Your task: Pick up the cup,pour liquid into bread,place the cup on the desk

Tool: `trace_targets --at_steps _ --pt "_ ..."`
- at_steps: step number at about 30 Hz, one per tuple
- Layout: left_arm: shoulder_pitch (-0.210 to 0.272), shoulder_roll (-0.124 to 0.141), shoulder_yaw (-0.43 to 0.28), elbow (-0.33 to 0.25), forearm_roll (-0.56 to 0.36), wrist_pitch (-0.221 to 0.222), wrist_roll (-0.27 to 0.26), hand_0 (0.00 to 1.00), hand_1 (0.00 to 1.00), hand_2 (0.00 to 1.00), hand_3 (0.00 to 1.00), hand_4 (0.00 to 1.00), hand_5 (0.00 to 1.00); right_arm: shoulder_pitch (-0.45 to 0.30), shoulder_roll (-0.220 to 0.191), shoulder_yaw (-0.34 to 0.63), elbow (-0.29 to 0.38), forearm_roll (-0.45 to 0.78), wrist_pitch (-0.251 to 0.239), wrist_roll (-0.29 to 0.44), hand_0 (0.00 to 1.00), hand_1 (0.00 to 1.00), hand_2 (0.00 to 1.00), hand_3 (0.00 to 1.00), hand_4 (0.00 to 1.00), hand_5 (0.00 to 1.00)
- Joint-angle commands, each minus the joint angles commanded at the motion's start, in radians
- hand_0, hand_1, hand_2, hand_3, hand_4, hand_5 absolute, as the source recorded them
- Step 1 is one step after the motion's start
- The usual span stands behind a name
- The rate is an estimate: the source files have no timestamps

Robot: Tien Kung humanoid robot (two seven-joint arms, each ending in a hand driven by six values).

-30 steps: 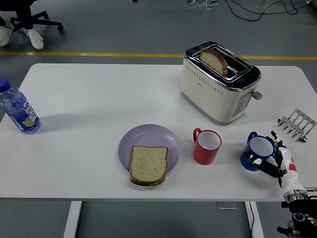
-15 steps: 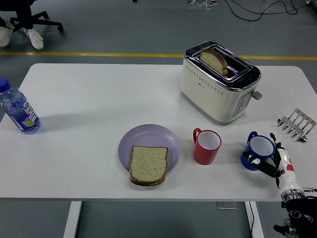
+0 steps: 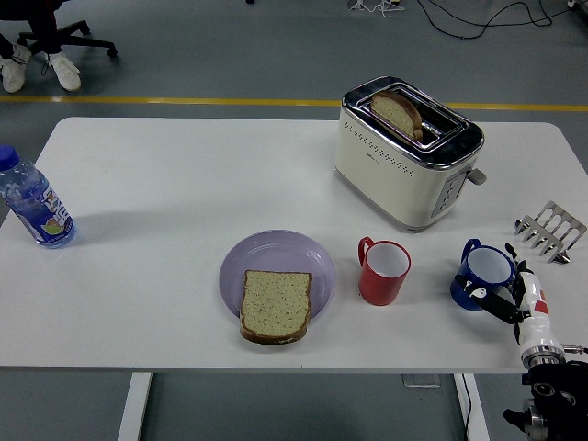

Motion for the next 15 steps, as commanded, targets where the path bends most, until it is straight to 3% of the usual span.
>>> trace_targets --at_steps 5,6,15 --pt "0.001 0.0 0.001 0.0 0.0 0.0 0.0 0.631 0.623 0.661 0.563 0.366 0.998 0.005 -0.001 -0.009 -0.01 0.016 -0.003 0.0 0.818 0.76 0.816 0.873 0.998 0.214" --pt "0.001 -0.001 0.001 0.0 -0.001 0.0 0.0 0.632 0.622 0.661 0.561 0.363 0.998 0.007 -0.001 -0.011 -0.013 0.018 -0.004 0.001 0.774 0.696 0.74 0.787 0.991 0.18" --pt "0.001 -0.001 -0.001 0.001 -0.001 0.0 0.0 0.632 0.623 0.661 0.561 0.36 0.998 0.017 -0.002 -0.023 -0.028 0.046 -0.007 0.011 0.745 0.676 0.717 0.763 0.963 0.161"
